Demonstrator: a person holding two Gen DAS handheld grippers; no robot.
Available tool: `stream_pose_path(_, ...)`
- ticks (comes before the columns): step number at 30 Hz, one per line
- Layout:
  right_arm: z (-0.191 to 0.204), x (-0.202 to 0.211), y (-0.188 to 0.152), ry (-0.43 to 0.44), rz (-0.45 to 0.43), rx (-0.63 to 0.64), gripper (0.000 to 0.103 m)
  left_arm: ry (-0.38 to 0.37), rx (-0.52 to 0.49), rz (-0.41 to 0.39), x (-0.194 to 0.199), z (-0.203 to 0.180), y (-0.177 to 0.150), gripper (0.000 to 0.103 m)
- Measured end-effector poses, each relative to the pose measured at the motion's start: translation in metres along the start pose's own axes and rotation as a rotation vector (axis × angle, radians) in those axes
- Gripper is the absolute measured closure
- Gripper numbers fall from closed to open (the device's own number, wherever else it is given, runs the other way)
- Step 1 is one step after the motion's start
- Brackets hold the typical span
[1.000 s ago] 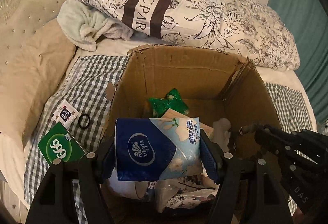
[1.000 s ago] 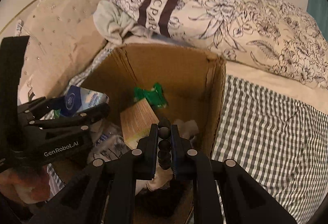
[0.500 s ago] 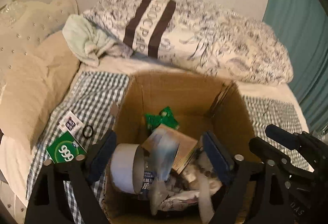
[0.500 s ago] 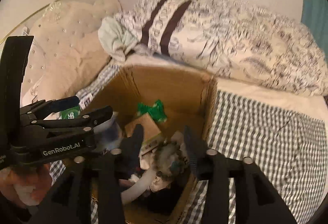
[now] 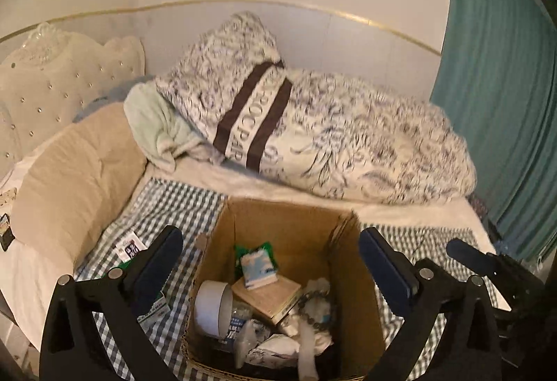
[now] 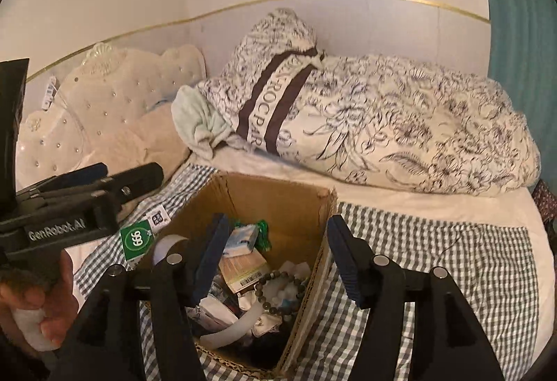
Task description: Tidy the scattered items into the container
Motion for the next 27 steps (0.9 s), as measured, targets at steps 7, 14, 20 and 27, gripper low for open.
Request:
stream_pose_path(7,-0.008,0.039,0.006,-0.058,-0.080,0.012,0.006,-0.008,-0.001,-0.037,0.023,-0.012,0.002,0.000)
stream_pose_path(14,-0.031,0.078,0.004,-0.115,-0.122,-0.022,0.000,-0.035,-0.025,-0.059,0.043,-0.042,-0.002,0.000)
stream_pose_path(20,-0.063,0.109,0.000,-0.163,-0.135,-0.066,0.000,-0.077,-0.058,-0.091,0.061,-0.079,-0.005,0.000)
stream_pose_path(27,-0.104,0.147,-0.010,-0.230,-0.148,-0.116,0.000,-0.128,-0.121,-0.091,0.075,-0.126,-0.013,0.000)
Point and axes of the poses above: each gripper's, at about its wrist camera, not at the fingertips, and x roughly against the way its jaws point, z to its left, y to its top, the point moved 1 cm from there along -x, roughly the way its jaws point, and after that the axes turned 6 degrees about -z, right-handed, at the moved point
